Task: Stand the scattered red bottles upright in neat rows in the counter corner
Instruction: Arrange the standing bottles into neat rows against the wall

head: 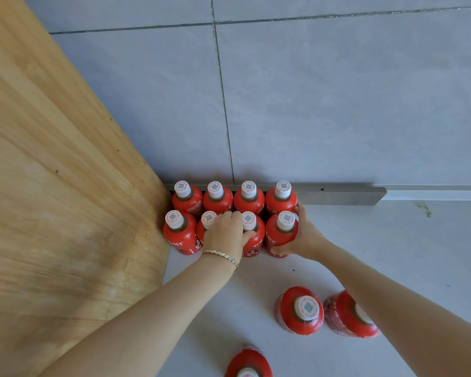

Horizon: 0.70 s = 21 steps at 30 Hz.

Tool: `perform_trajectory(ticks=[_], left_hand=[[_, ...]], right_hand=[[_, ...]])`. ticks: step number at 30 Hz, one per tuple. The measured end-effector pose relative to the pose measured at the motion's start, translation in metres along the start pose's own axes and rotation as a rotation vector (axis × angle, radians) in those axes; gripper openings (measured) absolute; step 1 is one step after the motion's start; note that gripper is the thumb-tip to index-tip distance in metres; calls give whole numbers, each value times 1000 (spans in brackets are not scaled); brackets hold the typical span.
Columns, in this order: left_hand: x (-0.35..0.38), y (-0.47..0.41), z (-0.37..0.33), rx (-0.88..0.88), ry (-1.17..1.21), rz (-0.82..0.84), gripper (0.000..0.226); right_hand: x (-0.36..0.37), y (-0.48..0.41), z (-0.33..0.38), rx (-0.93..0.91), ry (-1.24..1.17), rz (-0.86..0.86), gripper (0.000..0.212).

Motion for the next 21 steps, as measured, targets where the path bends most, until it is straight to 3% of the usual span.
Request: perform_trajectory(ticks=[3, 7, 10, 12, 14, 16, 19, 21], left_hand=[[-1, 3, -1, -15, -4, -2, 40], [-14, 24, -4, 42, 14, -69, 55], [-30, 54, -4, 109, 19, -114, 42], [-30, 77, 2, 49, -21, 45, 35], [-18, 105, 8, -23, -29, 331, 40], [-3, 136, 9, -30, -85, 518, 46], [19, 169, 15, 1, -244, 579, 43], [27, 174, 22, -19, -192, 561, 35]], right_hand=[[-1, 3, 2, 33, 35, -8, 117], [-1, 26, 12, 283, 250, 18, 112], [-8, 61, 46, 148, 556, 60, 65], [-12, 91, 61, 65, 657, 92, 51], [-10, 117, 62, 86, 763, 189, 49], [2, 135, 53, 117, 842, 291, 47], [18, 145, 45, 103, 850, 268, 46], [21, 143, 42, 103, 829, 206, 47]])
Point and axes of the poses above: each hand's wrist, its own y-axis away from the middle knuckle, its own x-axis out of the palm, z = x × y, the point moved 6 cm from there along -y, towards the middle knuckle, and after that the axes turned 12 degrees about -x, right-handed, at the moved point
